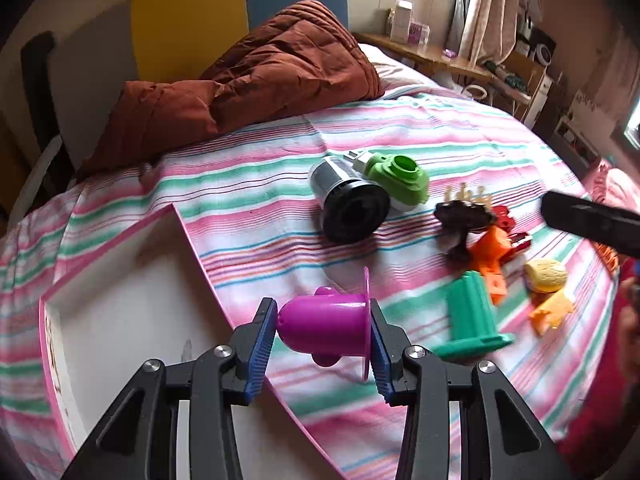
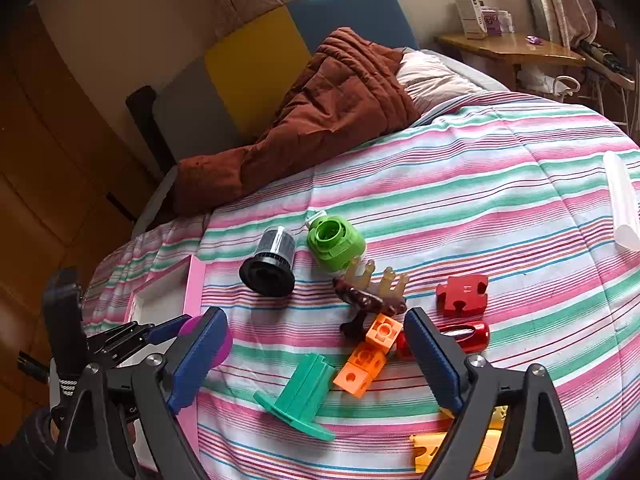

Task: Organize rigid objects
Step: 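Carry the magenta cup over the white tray and release it inside, then grasp the teal stand with the right gripper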

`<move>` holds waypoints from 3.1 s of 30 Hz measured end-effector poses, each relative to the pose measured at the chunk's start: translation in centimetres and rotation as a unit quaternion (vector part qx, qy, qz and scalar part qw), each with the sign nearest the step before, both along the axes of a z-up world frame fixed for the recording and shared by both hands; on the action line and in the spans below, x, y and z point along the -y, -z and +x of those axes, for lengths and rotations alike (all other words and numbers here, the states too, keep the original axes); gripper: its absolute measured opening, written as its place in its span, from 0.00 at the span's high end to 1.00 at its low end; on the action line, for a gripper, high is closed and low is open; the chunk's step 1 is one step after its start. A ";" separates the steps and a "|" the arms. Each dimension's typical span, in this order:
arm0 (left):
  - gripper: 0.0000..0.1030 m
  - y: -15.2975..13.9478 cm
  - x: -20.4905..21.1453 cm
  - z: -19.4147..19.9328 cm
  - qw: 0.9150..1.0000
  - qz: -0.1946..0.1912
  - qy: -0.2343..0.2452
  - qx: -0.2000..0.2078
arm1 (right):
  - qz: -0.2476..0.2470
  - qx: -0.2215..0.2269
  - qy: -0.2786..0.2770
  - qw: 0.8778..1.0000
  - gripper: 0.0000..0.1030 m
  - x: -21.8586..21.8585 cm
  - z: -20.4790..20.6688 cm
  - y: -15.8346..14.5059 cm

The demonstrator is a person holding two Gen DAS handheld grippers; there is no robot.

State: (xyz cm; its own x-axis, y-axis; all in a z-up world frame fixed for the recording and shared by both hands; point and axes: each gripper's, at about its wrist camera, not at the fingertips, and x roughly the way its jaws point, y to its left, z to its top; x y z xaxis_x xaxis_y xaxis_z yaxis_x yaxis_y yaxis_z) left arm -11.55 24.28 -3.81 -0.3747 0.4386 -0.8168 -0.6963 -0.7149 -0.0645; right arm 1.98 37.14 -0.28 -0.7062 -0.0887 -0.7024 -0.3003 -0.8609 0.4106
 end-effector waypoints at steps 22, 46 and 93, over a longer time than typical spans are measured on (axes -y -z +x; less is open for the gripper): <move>0.57 -2.1 10.1 6.6 0.995 0.063 -0.080 0.006 | -0.088 0.142 -0.101 0.981 0.34 2.8 -2.4 6.1; 0.57 0.9 17.0 -7.6 0.975 0.032 -0.221 0.015 | -0.018 0.169 -0.106 0.980 0.42 4.8 -3.4 7.2; 0.26 -0.6 18.2 7.9 0.962 -0.005 -0.266 -0.054 | 0.123 0.179 -0.116 0.969 0.71 7.0 -2.9 7.3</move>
